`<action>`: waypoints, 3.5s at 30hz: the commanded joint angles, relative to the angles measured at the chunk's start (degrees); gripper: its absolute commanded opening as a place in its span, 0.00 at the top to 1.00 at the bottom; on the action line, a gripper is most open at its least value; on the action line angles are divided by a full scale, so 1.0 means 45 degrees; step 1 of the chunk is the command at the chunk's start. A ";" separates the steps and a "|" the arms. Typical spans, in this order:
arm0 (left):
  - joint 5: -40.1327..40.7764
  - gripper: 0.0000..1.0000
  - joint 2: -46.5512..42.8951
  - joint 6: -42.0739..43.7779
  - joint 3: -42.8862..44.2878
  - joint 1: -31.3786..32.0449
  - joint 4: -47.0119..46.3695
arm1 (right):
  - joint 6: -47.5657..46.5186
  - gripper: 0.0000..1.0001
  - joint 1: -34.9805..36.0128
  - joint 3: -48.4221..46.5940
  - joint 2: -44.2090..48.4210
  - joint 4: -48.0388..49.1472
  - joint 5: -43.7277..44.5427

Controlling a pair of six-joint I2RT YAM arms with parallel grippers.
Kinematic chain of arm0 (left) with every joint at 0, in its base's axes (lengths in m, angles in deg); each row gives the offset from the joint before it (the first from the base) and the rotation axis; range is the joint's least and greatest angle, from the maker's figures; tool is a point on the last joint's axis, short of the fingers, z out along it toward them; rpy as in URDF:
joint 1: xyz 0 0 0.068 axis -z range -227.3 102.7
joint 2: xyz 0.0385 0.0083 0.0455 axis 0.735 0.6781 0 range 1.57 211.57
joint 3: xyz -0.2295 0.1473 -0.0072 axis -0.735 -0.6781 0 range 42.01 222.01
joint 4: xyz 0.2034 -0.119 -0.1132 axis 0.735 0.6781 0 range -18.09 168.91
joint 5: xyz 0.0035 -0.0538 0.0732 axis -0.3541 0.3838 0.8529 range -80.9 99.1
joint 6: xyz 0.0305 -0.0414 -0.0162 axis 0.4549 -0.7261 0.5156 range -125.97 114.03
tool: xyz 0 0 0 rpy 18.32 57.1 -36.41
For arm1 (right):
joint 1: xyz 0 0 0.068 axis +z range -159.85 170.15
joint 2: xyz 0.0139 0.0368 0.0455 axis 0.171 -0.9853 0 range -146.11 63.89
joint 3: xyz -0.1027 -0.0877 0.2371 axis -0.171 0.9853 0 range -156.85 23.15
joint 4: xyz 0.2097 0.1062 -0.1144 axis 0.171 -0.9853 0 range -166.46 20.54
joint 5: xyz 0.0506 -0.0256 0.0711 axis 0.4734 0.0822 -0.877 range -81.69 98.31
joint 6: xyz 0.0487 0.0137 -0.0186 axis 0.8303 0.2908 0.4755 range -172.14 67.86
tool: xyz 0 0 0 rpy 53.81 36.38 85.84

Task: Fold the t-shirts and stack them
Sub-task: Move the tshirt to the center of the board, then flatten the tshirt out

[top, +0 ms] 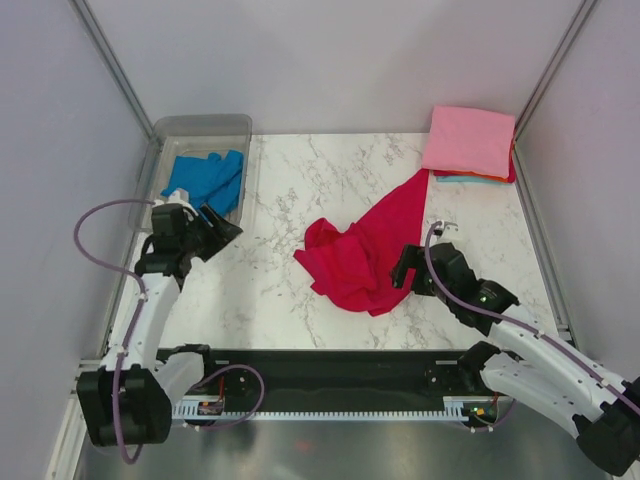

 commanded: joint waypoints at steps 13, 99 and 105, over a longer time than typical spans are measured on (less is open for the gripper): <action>-0.0367 0.35 0.7563 0.0273 0.1227 0.5752 -0.3059 | 0.1298 0.05 0.0031 0.1533 0.1664 -0.0356 0.0381; 0.5727 0.98 0.1315 0.4765 1.5136 0.5909 0.8443 | -0.4796 0.60 0.0308 -1.7879 -0.8917 -0.8206 0.2980; 0.4948 0.98 0.1123 0.3886 1.0793 0.5909 0.8581 | -0.3901 0.20 -0.1825 -1.3144 -0.9042 -0.6086 0.0405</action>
